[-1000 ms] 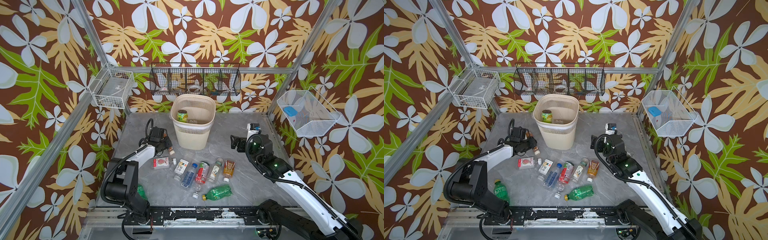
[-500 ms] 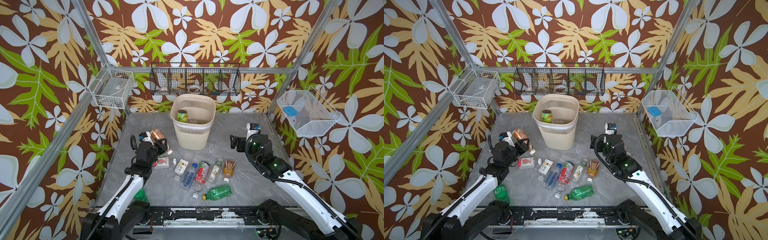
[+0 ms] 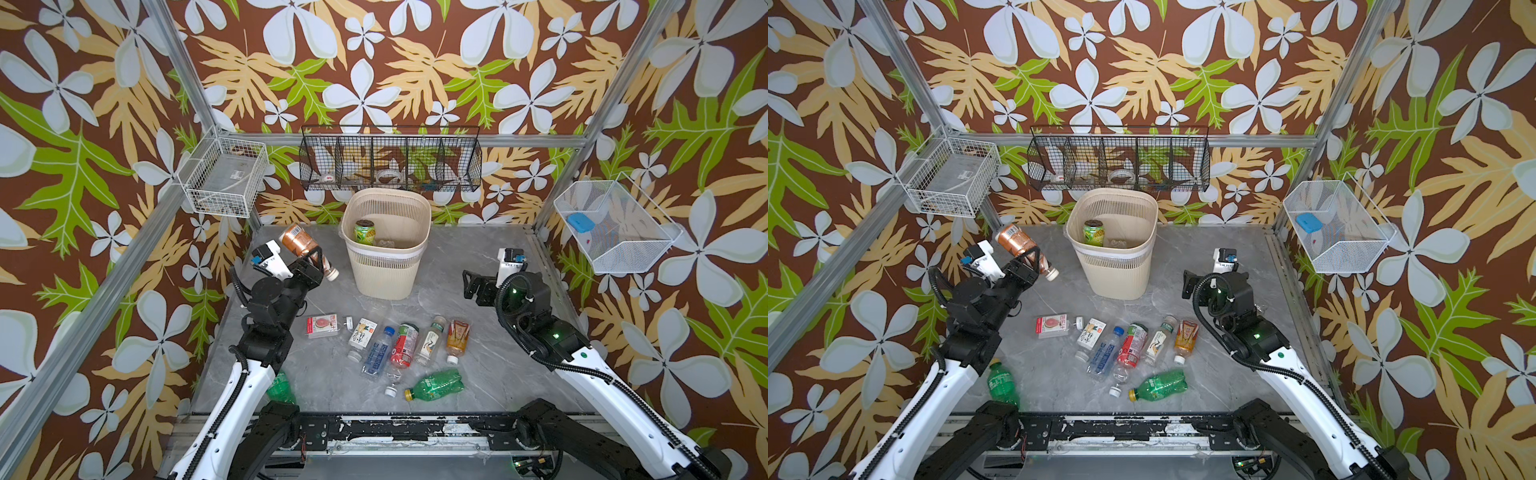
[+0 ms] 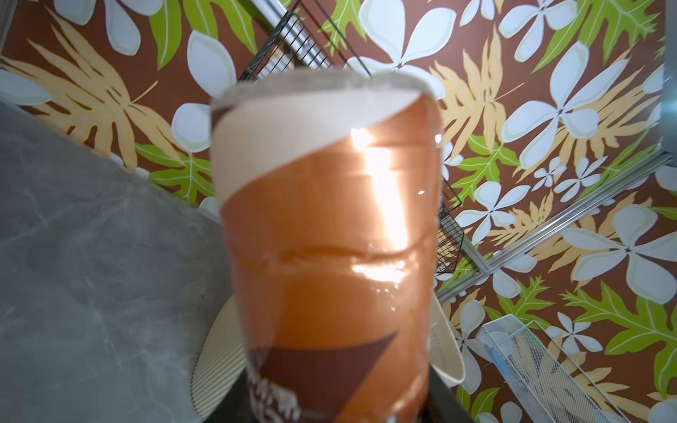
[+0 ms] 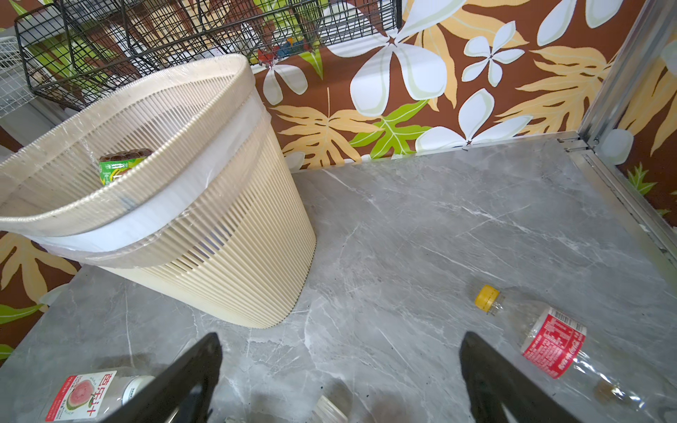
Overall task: Throw the plastic bottles in the bin
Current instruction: Throw the plastic bottle into the trash bin.
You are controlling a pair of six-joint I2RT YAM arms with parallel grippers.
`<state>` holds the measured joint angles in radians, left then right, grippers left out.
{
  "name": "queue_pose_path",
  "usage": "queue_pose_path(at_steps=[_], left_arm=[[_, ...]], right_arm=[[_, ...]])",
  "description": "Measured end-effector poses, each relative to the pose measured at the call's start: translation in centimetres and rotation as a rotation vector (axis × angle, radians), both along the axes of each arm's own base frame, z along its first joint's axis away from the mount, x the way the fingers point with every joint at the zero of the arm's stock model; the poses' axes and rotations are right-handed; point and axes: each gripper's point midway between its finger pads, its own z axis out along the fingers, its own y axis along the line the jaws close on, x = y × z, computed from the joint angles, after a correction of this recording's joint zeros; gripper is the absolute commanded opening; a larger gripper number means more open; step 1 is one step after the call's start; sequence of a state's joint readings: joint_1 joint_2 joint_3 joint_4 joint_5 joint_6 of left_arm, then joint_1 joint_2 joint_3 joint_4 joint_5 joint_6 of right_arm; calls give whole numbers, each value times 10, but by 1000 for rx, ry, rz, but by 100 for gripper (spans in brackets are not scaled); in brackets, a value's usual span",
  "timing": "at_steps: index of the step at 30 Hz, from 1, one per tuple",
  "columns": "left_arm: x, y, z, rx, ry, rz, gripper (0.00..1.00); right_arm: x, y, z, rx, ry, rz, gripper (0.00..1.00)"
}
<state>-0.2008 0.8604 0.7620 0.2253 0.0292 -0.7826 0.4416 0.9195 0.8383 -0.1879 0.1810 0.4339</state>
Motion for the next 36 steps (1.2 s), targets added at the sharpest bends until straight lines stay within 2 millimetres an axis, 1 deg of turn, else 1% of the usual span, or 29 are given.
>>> queue_pose_path(at_steps=[1,4,6,8,10,13,16,18,21,24,32,34,35,36], left_arm=[[2,-9,11,-3,-15,-22,46],[10,-45,43,15,-57,-101,46],[20,-71,59,27,-75,-149,46],[37,-97,71,40,-83,-186,46],[57,-121,74,56,-78,-212,46],[90,-152,67,87,-40,-242,46],[116,-172,55,112,3,-262,46],[126,-180,46,127,31,-274,46],[133,-184,36,138,59,-279,46],[134,-185,29,144,77,-281,46],[134,-185,21,151,96,-281,47],[134,-185,21,151,96,-281,50],[134,-185,21,151,96,-281,54],[135,-185,20,152,97,-281,64]], right_arm=[[0,0,1,1,-2,0,100],[-1,-1,3,3,-8,-1,100],[-2,-1,3,4,-9,-1,100],[-3,-2,4,4,-10,-2,100],[-5,-3,4,4,-10,-2,100],[-7,-4,4,2,-6,-3,100],[-9,-6,5,1,-7,-7,100],[-10,-7,6,1,-10,-9,100],[-11,-7,7,1,-10,-9,100],[-11,-7,6,0,-9,-9,100],[-10,-7,5,-3,-5,-9,100],[-10,-7,5,-2,-5,-8,100],[-10,-7,5,-2,-5,-8,100],[-10,-7,5,-3,-5,-8,99]])
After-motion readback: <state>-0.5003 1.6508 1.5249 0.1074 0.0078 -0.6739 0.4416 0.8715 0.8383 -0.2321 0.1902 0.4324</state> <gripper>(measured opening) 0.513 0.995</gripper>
